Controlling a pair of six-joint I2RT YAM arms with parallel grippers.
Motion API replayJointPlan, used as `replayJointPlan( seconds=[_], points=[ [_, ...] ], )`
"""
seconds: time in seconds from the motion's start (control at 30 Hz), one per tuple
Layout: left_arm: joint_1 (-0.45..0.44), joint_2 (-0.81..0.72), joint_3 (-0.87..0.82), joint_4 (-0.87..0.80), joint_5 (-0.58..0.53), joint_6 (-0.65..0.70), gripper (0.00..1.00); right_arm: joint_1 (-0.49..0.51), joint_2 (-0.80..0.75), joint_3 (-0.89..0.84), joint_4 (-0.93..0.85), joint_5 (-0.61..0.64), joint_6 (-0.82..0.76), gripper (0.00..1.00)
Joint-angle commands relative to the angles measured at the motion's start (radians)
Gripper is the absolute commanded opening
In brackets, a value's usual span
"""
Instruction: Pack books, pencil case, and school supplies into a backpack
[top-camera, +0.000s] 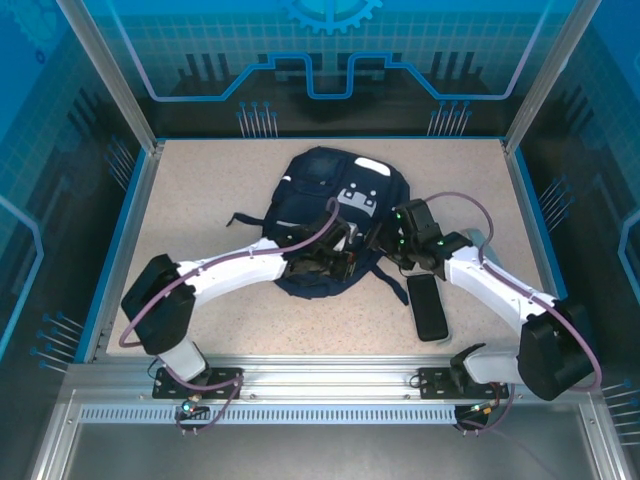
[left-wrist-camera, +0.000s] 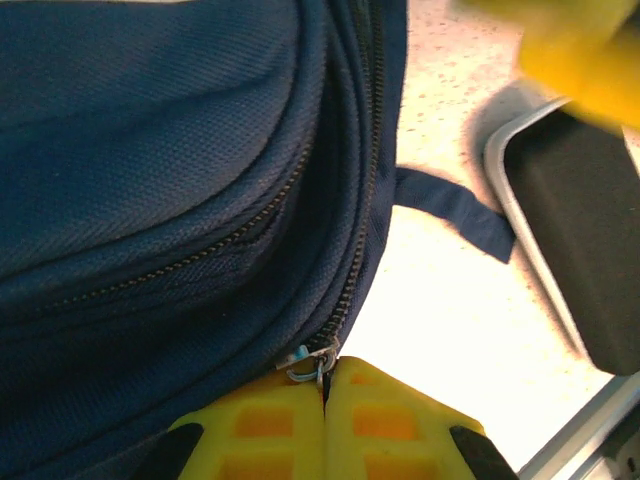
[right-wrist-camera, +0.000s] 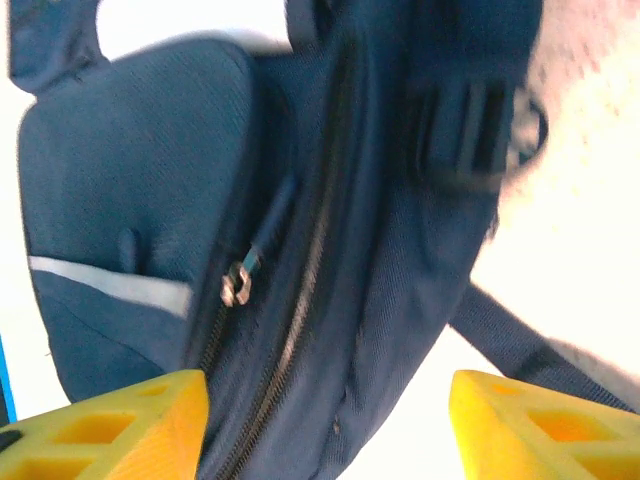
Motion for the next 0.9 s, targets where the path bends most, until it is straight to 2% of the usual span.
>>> replayJointPlan(
  seconds=[0.0,0.13,0.37,0.53,0.63,0.7,0.8,0.87],
  points=[
    [-0.012,0.023,0.062,0.05,0.073,0.007,0.0,-0.008,-0.033,-0.062,0.076,-0.102,0.158,0.57],
    [-0.012,0.024,0.061,0.039,0.068,0.014,0.0,-0.007,-0.013,-0.082,0.124,-0.122,0.203,0.47],
    [-0.012,0.014,0.043,0.018,0.06,0.019,0.0,-0.006,0.022,-0.109,0.275,-0.169,0.22,0.46],
    [-0.012,0.009,0.043,0.019,0.067,0.022,0.0,-0.008,0.044,-0.123,0.298,-0.181,0.232,0.47],
    [-0.012,0.006,0.049,0.019,0.069,0.023,0.0,-0.005,0.081,-0.134,0.332,-0.209,0.255,0.42],
    [-0.012,0.004,0.051,0.013,0.063,0.028,0.0,-0.006,0.104,-0.143,0.354,-0.215,0.268,0.34],
    [-0.01,-0.008,0.05,-0.018,0.033,0.039,0.0,-0.01,0.117,-0.142,0.34,-0.18,0.261,0.22],
    [-0.008,-0.021,0.044,-0.051,0.001,0.052,0.0,-0.015,0.114,-0.135,0.312,-0.139,0.242,0.18]
  ],
)
